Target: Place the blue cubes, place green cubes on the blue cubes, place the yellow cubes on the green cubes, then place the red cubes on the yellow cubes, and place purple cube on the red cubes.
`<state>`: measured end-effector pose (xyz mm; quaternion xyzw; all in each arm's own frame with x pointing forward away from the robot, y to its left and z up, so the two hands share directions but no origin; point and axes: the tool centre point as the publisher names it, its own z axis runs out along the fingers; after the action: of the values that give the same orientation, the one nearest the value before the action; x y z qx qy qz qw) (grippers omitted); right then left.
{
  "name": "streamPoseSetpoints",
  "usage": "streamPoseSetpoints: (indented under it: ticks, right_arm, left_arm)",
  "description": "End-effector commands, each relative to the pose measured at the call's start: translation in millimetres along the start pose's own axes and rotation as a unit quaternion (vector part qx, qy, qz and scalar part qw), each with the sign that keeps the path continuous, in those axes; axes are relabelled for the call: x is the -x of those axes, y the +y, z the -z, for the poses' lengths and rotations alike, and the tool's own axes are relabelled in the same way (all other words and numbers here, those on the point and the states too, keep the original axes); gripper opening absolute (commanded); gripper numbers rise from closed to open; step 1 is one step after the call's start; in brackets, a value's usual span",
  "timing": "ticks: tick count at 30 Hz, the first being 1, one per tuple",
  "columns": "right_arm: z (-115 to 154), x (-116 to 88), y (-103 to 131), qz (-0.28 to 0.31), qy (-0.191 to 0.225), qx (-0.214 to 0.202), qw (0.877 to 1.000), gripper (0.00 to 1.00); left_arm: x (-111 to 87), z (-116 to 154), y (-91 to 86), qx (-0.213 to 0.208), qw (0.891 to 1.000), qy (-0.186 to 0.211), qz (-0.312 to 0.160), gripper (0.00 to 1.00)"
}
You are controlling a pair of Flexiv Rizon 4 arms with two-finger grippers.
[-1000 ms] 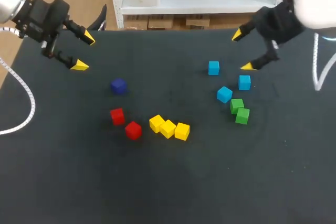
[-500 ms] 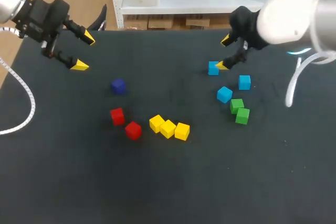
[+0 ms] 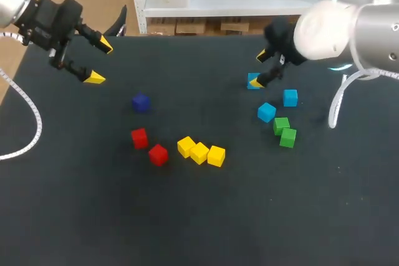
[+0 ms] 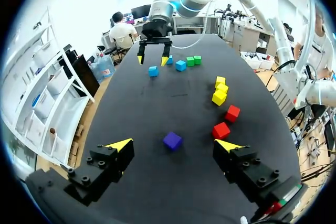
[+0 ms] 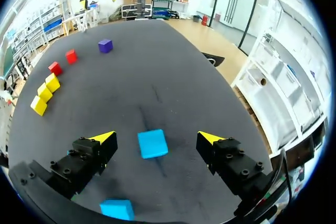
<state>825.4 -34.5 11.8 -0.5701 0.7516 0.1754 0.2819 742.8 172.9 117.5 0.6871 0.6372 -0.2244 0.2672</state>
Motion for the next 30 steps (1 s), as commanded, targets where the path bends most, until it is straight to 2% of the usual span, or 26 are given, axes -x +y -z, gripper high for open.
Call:
streamPoseSetpoints:
  ticks: [1, 11, 20, 24, 30]
  right_arm:
    - [-3, -3, -10, 0.008, 0.002, 0.016, 1.0, 1.0]
    - [-4, -7, -3, 0.048, 0.0, 0.035, 0.998, 1.0]
    - [-7, -16, 2, 0.062, -0.002, 0.054, 0.997, 1.0]
    - [-8, -16, 3, 0.066, -0.017, 0.078, 0.995, 1.0]
    - [-8, -16, 1, 0.075, -0.022, 0.083, 0.994, 1.0]
  left_arm:
    - [-0.9, 0, 0.6, 0.0, 1.0, -0.001, -0.002, 1.0]
    - [-0.9, 0, 0.6, 0.0, 1.0, -0.001, -0.002, 1.0]
    - [-0.9, 0, 0.6, 0.0, 1.0, -0.001, -0.002, 1.0]
    - [-0.9, 0, 0.6, 0.0, 1.0, -0.001, -0.002, 1.0]
    - [-0.9, 0, 0.6, 0.0, 1.0, -0.001, -0.002, 1.0]
